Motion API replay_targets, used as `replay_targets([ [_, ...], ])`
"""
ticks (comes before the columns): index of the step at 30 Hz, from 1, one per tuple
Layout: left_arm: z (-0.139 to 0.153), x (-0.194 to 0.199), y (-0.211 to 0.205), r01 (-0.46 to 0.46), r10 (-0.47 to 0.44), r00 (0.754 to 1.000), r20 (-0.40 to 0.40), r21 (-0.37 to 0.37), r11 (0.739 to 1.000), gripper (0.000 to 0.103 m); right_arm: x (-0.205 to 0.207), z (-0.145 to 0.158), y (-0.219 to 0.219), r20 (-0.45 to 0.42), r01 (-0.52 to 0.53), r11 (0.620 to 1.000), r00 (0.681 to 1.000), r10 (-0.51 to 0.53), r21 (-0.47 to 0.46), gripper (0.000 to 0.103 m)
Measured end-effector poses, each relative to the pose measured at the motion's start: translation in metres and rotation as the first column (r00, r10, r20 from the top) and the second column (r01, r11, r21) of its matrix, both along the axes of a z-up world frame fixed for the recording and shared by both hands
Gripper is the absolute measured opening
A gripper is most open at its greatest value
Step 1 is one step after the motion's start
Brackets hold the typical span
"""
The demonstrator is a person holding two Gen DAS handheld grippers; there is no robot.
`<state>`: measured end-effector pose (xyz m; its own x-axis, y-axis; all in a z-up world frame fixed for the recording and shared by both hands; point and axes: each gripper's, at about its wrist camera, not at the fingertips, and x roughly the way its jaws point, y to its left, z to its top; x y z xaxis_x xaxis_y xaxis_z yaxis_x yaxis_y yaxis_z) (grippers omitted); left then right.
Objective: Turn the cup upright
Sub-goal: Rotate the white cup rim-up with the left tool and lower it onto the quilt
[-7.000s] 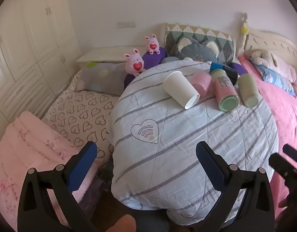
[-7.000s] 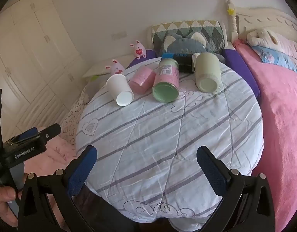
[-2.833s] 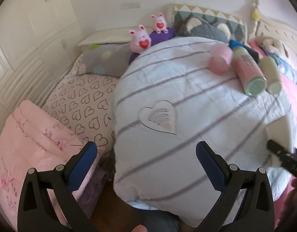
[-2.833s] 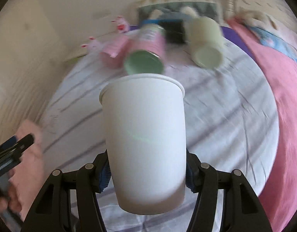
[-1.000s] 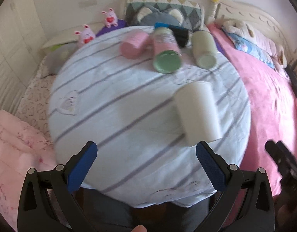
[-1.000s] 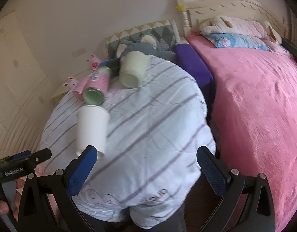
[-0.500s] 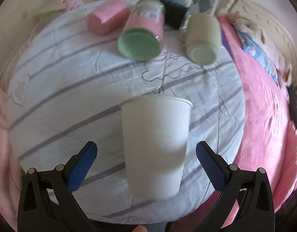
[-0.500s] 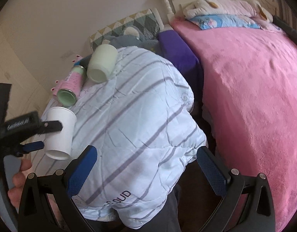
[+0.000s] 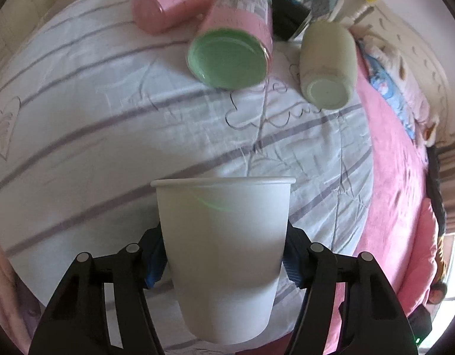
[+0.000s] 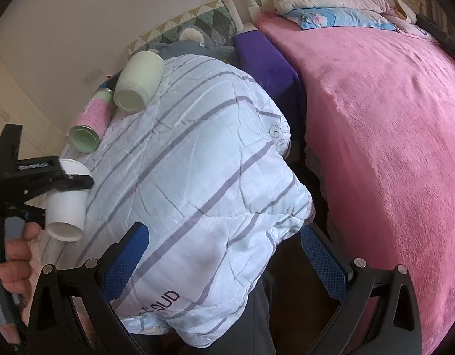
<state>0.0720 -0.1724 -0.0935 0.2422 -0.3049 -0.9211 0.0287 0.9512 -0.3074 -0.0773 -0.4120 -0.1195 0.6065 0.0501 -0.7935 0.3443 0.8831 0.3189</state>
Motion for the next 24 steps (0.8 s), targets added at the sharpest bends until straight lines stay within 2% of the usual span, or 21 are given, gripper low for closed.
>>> replay_targets([
  [1, 0.002, -0.001, 0.004, 0.006, -0.006, 1.0, 0.018, -0.001, 1.0, 0.065, 0.0, 0.0, 0.001, -0.001, 0.001, 1.0, 1.0, -0.001, 0.0, 0.103],
  [4, 0.016, -0.008, 0.021, 0.038, -0.042, 0.99, 0.138, 0.025, 0.999, 0.065, 0.002, 0.001, 0.007, -0.003, -0.003, 1.0, 1.0, 0.003, -0.001, 0.103],
  [7, 0.035, -0.018, 0.039, 0.061, -0.098, 0.94, 0.326, 0.121, 0.991, 0.065, 0.004, 0.001, 0.018, -0.007, -0.021, 1.0, 1.0, 0.021, -0.008, 0.103],
  [8, 0.042, -0.018, 0.05, 0.051, -0.11, 0.904, 0.414, 0.151, 0.987, 0.065, 0.006, 0.0, 0.022, -0.011, -0.03, 1.0, 0.999, 0.03, -0.008, 0.103],
  [10, 0.047, -0.015, 0.066, 0.02, -0.108, 0.843, 0.527, 0.17, 0.985, 0.065, 0.008, -0.002, 0.03, -0.023, -0.044, 0.999, 0.999, 0.044, -0.003, 0.103],
  [11, 0.047, -0.012, 0.072, 0.013, -0.108, 0.81, 0.577, 0.167, 0.986, 0.065, 0.009, -0.003, 0.035, -0.029, -0.05, 0.999, 0.998, 0.05, -0.006, 0.103],
  [12, 0.047, -0.009, 0.08, 0.018, -0.111, 0.766, 0.634, 0.151, 0.988, 0.065, 0.01, -0.004, 0.04, -0.037, -0.058, 0.998, 0.998, 0.057, -0.011, 0.103],
  [14, 0.042, -0.002, 0.09, -0.002, -0.12, 0.703, 0.701, 0.17, 0.985, 0.065, 0.012, -0.003, 0.048, -0.042, -0.07, 0.997, 0.997, 0.069, -0.016, 0.103],
  [15, 0.038, 0.002, 0.092, -0.005, -0.125, 0.688, 0.715, 0.177, 0.984, 0.065, 0.011, -0.001, 0.051, -0.043, -0.074, 0.997, 0.996, 0.073, -0.02, 0.103],
  [16, 0.032, 0.008, 0.098, -0.006, -0.12, 0.69, 0.713, 0.172, 0.985, 0.066, 0.011, 0.001, 0.055, -0.042, -0.075, 0.997, 0.996, 0.074, -0.029, 0.103],
  [19, 0.016, 0.027, 0.111, 0.005, -0.072, 0.774, 0.629, 0.108, 0.994, 0.066, 0.009, 0.006, 0.06, -0.046, -0.066, 0.997, 0.997, 0.064, -0.046, 0.103],
  [20, 0.012, 0.024, 0.114, 0.001, -0.061, 0.784, 0.618, 0.097, 0.995, 0.066, 0.008, 0.008, 0.059, -0.049, -0.058, 0.997, 0.997, 0.055, -0.054, 0.103],
  [22, 0.013, 0.016, 0.121, -0.005, -0.043, 0.781, 0.624, 0.076, 0.997, 0.066, 0.006, 0.01, 0.057, -0.053, -0.033, 0.997, 0.998, 0.03, -0.063, 0.103],
  [24, 0.012, 0.008, 0.12, -0.003, -0.056, 0.775, 0.629, 0.093, 0.996, 0.066, 0.005, 0.012, 0.056, -0.055, -0.019, 0.998, 0.998, 0.015, -0.067, 0.103],
])
